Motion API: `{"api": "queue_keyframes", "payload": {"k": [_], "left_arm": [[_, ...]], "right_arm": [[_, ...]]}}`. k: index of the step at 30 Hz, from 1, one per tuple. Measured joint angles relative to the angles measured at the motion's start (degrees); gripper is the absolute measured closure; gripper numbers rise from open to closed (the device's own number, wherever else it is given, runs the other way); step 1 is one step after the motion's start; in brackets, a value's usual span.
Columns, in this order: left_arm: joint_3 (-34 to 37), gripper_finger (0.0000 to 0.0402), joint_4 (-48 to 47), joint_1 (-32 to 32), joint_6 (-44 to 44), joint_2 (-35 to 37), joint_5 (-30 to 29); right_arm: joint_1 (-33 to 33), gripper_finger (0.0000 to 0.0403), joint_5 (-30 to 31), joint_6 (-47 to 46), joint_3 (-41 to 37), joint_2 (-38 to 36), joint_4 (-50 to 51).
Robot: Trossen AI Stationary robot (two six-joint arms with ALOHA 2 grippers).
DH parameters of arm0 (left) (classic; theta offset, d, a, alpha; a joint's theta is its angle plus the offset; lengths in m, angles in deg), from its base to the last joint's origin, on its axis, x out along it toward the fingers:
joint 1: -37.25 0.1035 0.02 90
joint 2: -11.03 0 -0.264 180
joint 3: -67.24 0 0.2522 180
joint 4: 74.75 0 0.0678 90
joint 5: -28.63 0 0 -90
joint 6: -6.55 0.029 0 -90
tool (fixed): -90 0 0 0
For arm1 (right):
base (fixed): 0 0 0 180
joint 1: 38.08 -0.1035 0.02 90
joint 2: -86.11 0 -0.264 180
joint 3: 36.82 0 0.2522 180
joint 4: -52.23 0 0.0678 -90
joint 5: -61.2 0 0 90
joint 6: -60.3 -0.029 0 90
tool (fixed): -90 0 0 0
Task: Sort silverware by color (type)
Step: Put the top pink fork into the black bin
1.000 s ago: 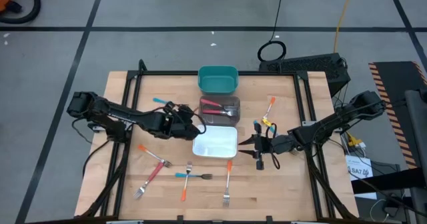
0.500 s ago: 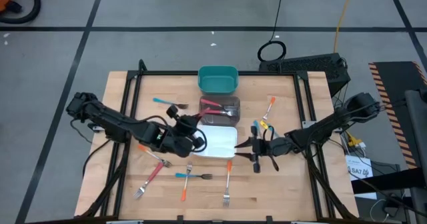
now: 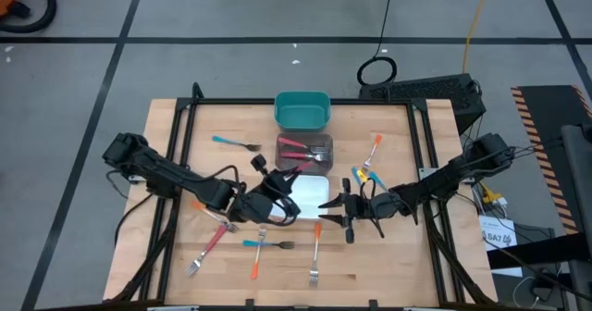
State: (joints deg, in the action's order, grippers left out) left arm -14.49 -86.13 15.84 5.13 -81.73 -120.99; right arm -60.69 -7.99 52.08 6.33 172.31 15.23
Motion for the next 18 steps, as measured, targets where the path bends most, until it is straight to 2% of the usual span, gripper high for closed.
{"api": "queue_keyframes", "payload": {"k": [3,8,15,18], "left_arm": [[0.0,0.0377,6.78,0.05,3.96,-1.88,0.38],[0.0,0.0377,18.11,0.14,9.38,-4.07,5.52],[0.0,0.0377,21.97,0.23,10.31,-4.39,9.05],[0.0,0.0377,24.25,0.58,10.33,-4.4,13.63]], "right_arm": [[0.0,0.0289,0.01,-0.1,0.0,0.0,-0.01],[0.0,0.0289,-0.03,-0.12,0.0,0.0,0.08],[0.0,0.0288,-0.01,-0.12,0.0,0.0,0.41],[0.0,0.0288,-0.03,0.1,0.0,0.0,-0.91]]}}
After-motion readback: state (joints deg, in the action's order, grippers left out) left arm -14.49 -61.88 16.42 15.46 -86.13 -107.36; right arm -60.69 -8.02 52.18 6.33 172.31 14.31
